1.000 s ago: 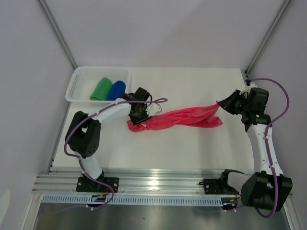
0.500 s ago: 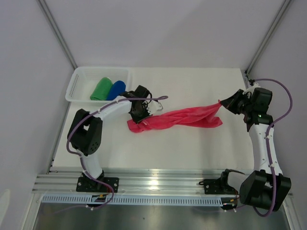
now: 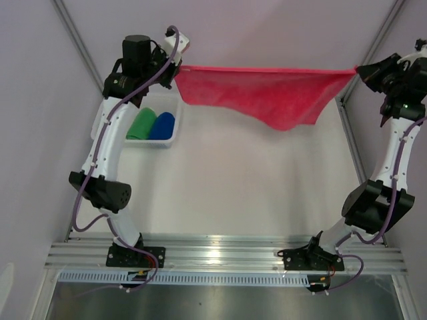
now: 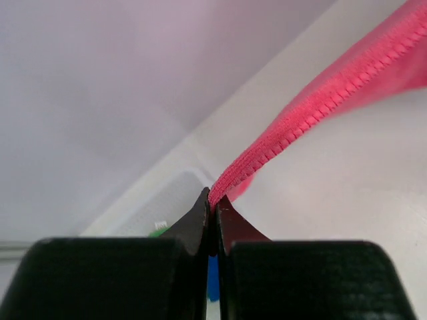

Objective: Roll the towels
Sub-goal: Flatten the towel

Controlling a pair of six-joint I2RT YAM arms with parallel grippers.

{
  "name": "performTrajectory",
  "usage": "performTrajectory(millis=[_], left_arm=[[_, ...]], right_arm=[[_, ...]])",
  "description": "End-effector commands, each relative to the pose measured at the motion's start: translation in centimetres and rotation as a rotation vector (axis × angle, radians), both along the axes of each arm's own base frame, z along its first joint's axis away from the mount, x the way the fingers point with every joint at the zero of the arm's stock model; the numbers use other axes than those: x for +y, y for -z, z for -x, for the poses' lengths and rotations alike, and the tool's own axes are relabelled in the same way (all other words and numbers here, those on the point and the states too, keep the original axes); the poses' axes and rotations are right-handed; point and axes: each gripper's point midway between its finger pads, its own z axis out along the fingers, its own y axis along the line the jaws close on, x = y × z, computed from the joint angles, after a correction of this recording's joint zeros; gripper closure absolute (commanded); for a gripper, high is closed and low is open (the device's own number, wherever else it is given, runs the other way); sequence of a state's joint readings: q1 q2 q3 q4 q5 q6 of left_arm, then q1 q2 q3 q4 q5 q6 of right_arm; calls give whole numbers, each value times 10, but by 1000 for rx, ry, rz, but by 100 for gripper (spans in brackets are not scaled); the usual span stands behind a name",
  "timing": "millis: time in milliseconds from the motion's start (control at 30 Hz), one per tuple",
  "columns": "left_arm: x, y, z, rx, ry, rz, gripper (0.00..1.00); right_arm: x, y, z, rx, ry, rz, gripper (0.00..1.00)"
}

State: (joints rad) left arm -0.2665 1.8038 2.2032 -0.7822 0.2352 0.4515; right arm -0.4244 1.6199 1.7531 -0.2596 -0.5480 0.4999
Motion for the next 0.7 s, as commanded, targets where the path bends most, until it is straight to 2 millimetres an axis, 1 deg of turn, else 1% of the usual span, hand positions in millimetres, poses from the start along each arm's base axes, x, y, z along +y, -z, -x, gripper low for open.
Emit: performTrajectory(millis=[0,33,67,100,133,167,200,233,267,300,333,367,400,433,500,533,567,600,633,667], left_arm=[[-5,-21,-4,-40,17,32,99],[-6,-25,-3,-53,32,31,99],[-9,-21,-3,-47,52,26,99],[-18,-12,2,-26,114,26,99],[-22,-10,8,-21,149,26,99],[-27,7,12,17,180,21,99],[-33,30,16,60,229,16,99],[-35,33,24,60,254,13,99],[-36,82,32,166,276,-8,99],[-38,92,38,175,306,-19,99],[-38,101,42,181,320,-27,99],[-36,144,60,274,341,-47,99],[-37,155,67,286,370,-60,99],[-40,163,76,299,408,-57,99],[-37,213,111,404,445,-93,99],[-34,236,127,456,460,-111,99],[-34,241,141,470,484,-127,99],[-27,271,165,546,503,-151,99],[-26,277,173,564,513,-157,99],[-21,284,183,592,519,-169,99]], right_arm=[[-15,-69,3,-169,17,42,100],[-21,-72,6,-173,20,46,100],[-24,-67,7,-161,23,41,100],[-25,-62,9,-149,24,54,100],[-26,-52,11,-122,27,53,100],[-25,-41,13,-100,27,52,100],[-21,-9,20,-43,20,32,100],[-18,5,23,-29,13,24,100],[-13,25,27,1,8,12,100],[-8,78,35,102,6,-40,100],[-1,91,47,125,7,-40,100],[3,112,56,175,14,-59,100],[6,136,65,234,35,-77,100],[18,178,88,335,32,-112,100],[33,221,116,450,30,-149,100],[44,247,140,511,32,-166,100],[49,260,153,546,31,-157,100],[56,274,169,600,34,-163,100],[59,287,187,630,62,-150,100],[63,294,197,650,67,-149,100]])
